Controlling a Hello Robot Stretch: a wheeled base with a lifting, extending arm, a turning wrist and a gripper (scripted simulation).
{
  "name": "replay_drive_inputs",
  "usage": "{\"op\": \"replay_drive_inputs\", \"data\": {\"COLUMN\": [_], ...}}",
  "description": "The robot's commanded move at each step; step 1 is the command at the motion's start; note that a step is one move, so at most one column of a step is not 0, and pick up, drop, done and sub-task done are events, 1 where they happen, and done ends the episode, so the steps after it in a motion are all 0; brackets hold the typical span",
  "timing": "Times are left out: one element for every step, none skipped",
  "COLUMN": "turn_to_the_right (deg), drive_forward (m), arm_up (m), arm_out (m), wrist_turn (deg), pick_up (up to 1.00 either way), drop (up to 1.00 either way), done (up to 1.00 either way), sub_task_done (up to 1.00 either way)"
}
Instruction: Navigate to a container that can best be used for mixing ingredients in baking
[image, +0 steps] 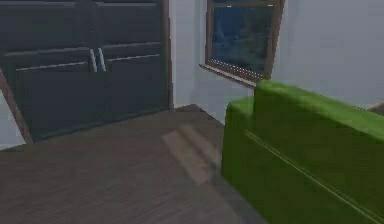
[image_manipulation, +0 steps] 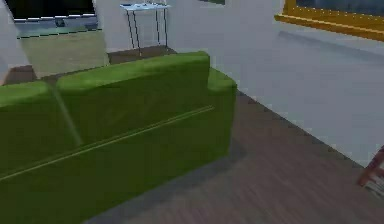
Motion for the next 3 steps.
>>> {"op": "replay_drive_inputs", "data": {"turn_to_the_right": [45.0,45.0,36.0], "drive_forward": [0.0,0.0,0.0], "arm_up": [0.0,0.0,0.0], "arm_out": [0.0,0.0,0.0], "wrist_turn": [0.0,0.0,0.0], "pick_up": [0.0,0.0,0.0], "drop": [0.0,0.0,0.0], "done": [0.0,0.0,0.0], "sub_task_done": [0.0,0.0,0.0]}}
